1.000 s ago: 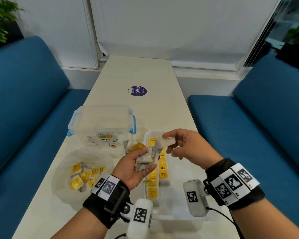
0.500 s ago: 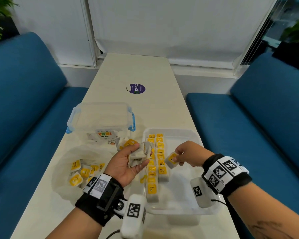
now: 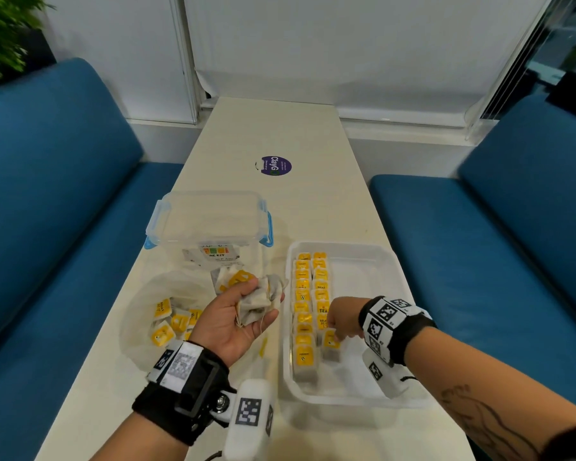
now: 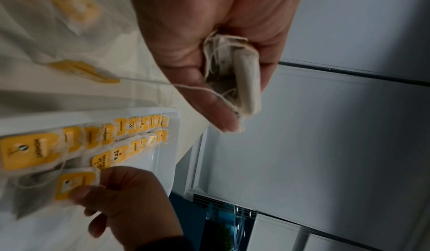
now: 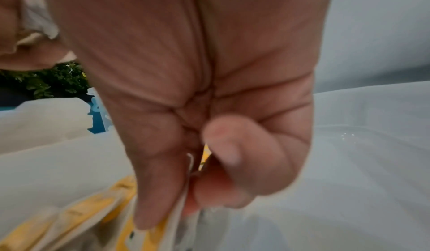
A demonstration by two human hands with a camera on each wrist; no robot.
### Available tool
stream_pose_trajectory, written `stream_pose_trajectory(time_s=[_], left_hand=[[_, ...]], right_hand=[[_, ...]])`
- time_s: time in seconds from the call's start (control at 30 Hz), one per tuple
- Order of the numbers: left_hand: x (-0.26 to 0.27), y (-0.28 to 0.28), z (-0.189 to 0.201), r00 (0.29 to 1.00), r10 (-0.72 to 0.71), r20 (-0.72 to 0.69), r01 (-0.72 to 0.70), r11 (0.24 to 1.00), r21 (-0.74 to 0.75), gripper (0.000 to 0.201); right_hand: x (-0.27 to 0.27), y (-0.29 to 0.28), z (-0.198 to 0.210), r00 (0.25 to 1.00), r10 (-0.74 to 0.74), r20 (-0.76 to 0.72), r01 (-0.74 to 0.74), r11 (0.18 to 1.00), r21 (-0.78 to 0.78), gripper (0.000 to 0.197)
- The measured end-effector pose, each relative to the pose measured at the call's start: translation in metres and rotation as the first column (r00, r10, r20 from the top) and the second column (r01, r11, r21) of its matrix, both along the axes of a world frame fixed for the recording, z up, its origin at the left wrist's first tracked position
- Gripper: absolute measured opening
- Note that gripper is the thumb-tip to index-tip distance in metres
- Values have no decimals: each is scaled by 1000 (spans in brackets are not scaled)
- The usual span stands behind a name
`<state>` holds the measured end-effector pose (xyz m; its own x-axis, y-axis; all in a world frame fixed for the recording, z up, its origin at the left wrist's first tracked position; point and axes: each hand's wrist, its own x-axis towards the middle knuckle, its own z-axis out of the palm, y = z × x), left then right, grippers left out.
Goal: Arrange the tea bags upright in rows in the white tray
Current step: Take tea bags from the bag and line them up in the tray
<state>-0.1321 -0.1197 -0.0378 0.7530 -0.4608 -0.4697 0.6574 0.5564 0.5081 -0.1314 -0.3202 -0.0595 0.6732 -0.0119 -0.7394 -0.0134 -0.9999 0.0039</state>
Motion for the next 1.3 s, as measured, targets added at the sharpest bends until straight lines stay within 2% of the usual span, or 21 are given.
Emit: stream_pose_trajectory(time_s=[0.07, 0.13, 0.23, 0.27, 0.37, 0.5, 0.6, 0.7, 0.8, 0.87, 0.93, 1.0, 1.1, 1.2, 1.3], left_hand=[[-3, 0, -1, 1000, 1, -15, -1, 1000, 16, 18], [-6, 0, -3, 1000, 7, -14, -7, 999, 32, 26], [-10, 1, -3, 1000, -3, 0, 3, 999, 54, 41], [-11, 2, -4, 1000, -7, -1, 7, 998, 55, 41], [-12, 4, -6, 1000, -5, -10, 5, 998, 70, 36], [-13, 5, -10, 999, 7, -36, -4, 998, 68, 10], [-14, 4, -14, 999, 8, -47, -5, 997, 71, 13], [-15, 0, -13, 999, -11, -41, 15, 996, 84, 10], [-15, -4, -14, 998, -40, -49, 45, 993, 105, 10], [-14, -6, -13, 997, -54, -54, 60, 992, 113, 7], [-14, -10, -11, 996, -68, -50, 73, 991, 114, 7], [-14, -11, -9, 997, -69, -47, 73, 992, 106, 8], [-14, -13, -4, 997, -75, -31, 78, 991, 106, 15], [-13, -14, -1, 998, -63, -20, 65, 992, 112, 33], [-14, -14, 6, 997, -63, -42, 65, 996, 55, 22]], right_hand=[[8, 0, -3, 997, -48, 60, 47, 999, 23, 10], [13, 0, -7, 993, -82, 89, 77, 995, 58, 15], [19, 2, -10, 984, -131, 118, 122, 989, 82, 7], [21, 3, -12, 985, -133, 108, 125, 989, 80, 14], [24, 5, -15, 991, -133, 0, 133, 990, 52, 13], [24, 0, -14, 982, -189, 31, 184, 977, 109, 22], [21, -2, -13, 983, -184, 12, 182, 978, 104, 21], [19, -6, -14, 972, -207, 110, 192, 972, 138, 26], [18, -4, 0, 968, -219, 119, 199, 967, 159, 12], [18, -7, 12, 937, -311, 157, 268, 932, 245, 9], [16, -12, 27, 884, -399, 243, 282, 870, 403, 18], [9, -12, 44, 847, -457, 273, 246, 791, 560, 18], [-6, -3, 64, 859, -440, 263, 107, 655, 748, 33], [-20, 7, 70, 856, -392, 338, -15, 635, 773, 45], [-31, 15, 69, 810, -376, 451, -124, 641, 757, 47]])
